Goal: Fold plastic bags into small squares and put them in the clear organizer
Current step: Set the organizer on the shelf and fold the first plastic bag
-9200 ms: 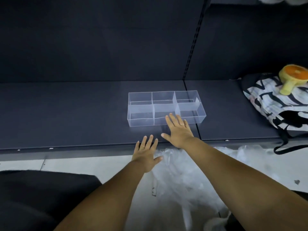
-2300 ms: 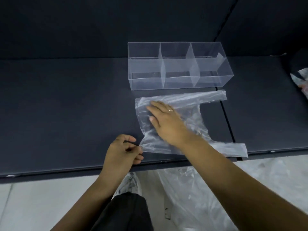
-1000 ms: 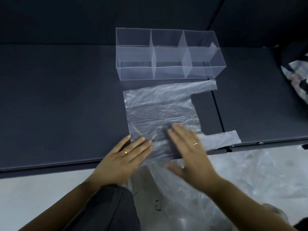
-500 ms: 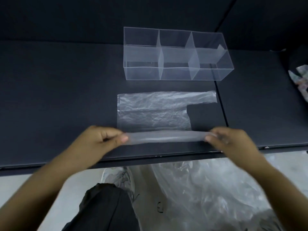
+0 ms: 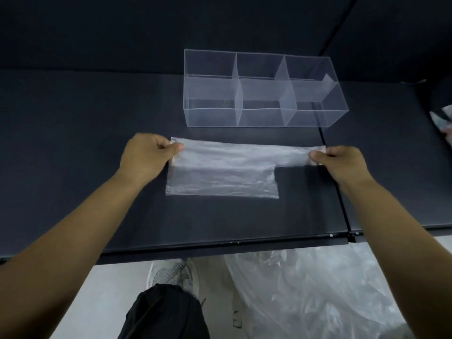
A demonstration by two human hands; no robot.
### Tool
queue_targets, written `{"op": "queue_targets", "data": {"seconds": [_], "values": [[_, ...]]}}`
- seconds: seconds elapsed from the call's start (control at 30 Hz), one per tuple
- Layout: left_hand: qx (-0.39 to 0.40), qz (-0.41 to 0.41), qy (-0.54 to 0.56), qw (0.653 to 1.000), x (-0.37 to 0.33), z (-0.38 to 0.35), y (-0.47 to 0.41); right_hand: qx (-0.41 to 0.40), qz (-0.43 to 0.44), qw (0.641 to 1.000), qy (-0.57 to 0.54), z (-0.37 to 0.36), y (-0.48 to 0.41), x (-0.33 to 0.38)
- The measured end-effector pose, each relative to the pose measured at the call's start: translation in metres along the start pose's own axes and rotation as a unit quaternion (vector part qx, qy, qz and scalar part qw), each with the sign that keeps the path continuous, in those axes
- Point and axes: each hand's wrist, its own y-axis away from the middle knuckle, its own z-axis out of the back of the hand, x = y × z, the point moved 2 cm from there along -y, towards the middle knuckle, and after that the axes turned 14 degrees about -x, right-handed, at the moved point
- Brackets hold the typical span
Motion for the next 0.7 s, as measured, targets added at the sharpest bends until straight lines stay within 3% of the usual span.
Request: {"op": "queue_targets", "data": {"seconds": [0.1, 0.2, 0.23, 0.3, 0.37, 0.43, 0.47, 0.53, 0.6, 0.7], "values": [[-0.068, -0.034, -0.08, 0.994, 0.0, -0.001, 0.005, -0.016, 0.019, 0.999, 0.034, -0.003, 0.001, 0.003], [-0.188, -0.226, -0.124, 0.948, -0.015, -0.003, 0.023, -0.02, 0.018, 0.998, 0.049, -0.003, 0.005, 0.006], [-0.18, -0.295, -0.123, 0.931, -0.019, -0.008, 0.032, -0.021, 0.016, 0.998, 0.057, -0.002, 0.006, 0.007], [-0.091, -0.371, -0.141, 0.913, -0.019, -0.025, 0.047, -0.023, 0.016, 0.996, 0.084, 0.0, 0.01, 0.013], [0.021, -0.355, -0.189, 0.915, -0.01, -0.039, 0.058, -0.077, 0.043, 0.987, 0.136, -0.001, 0.022, 0.024], [0.055, -0.339, -0.239, 0.908, 0.004, -0.046, 0.063, -0.162, 0.149, 0.963, 0.157, -0.013, 0.054, 0.046], [0.057, -0.34, -0.253, 0.904, 0.008, -0.047, 0.065, -0.166, 0.223, 0.95, 0.14, -0.026, 0.078, 0.059], [0.062, -0.346, -0.265, 0.898, 0.01, -0.049, 0.07, -0.056, 0.357, 0.929, 0.085, -0.064, 0.127, 0.082], [0.066, -0.353, -0.266, 0.895, 0.008, -0.049, 0.075, 0.089, 0.395, 0.91, 0.085, -0.102, 0.16, 0.086], [0.065, -0.349, -0.272, 0.894, 0.01, -0.046, 0.076, 0.123, 0.388, 0.89, 0.205, -0.119, 0.147, 0.062]]}}
